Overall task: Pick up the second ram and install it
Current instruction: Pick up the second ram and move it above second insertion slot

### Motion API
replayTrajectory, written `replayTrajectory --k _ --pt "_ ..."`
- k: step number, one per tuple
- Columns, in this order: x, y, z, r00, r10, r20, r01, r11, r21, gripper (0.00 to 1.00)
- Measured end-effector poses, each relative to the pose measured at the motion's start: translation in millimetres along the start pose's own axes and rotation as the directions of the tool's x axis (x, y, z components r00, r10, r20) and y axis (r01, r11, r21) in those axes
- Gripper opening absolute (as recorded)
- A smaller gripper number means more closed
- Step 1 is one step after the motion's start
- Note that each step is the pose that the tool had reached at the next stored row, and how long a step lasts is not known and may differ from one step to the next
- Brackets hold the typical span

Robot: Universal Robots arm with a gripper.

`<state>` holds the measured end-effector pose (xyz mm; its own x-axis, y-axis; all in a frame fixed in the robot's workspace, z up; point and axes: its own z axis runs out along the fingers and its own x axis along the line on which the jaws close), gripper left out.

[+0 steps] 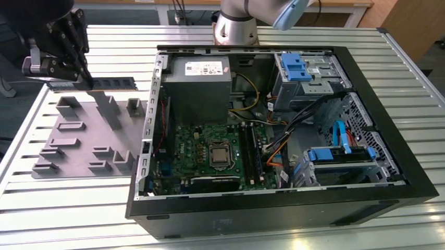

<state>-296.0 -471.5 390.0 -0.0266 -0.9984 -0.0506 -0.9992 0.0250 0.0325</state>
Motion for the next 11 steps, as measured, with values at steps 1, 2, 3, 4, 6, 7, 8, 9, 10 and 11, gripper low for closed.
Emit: replayTrajectory --k 1,2,3,4,6,7,8,9,10,11 --pt "0.0 -0.6 0.0 1.0000 0.000 -0.0001 0.000 1.0000 0.0000 0.14" --pt "0.0 -1.2 0.0 1.0000 0.000 0.0000 0.000 1.0000 0.0001 0.14" --pt "0.0 -1.8 0.0 1.0000 0.000 0.0000 0.000 1.0000 0.0000 0.14" --pt "-0.1 -2.3 -0.1 1.0000 0.000 0.0000 0.000 1.0000 0.0000 0.14" --pt "-0.1 -3.6 -0.1 1.0000 0.000 0.0000 0.000 1.0000 0.0000 0.14" --pt "-0.1 -4.1 -0.1 1.0000 0.000 0.0000 0.000 1.0000 0.0000 0.14" --pt "-0.1 -4.8 -0.1 1.0000 0.000 0.0000 0.000 1.0000 0.0000 0.14" --pt "-0.2 -6.9 -0.2 1.0000 0.000 0.0000 0.000 1.0000 0.0000 0.14" --pt "-0.2 -7.6 -0.2 1.0000 0.000 0.0000 0.000 1.0000 0.0000 0.14" --pt "-0.2 -8.2 -0.3 1.0000 0.000 0.0000 0.000 1.0000 0.0000 0.14"
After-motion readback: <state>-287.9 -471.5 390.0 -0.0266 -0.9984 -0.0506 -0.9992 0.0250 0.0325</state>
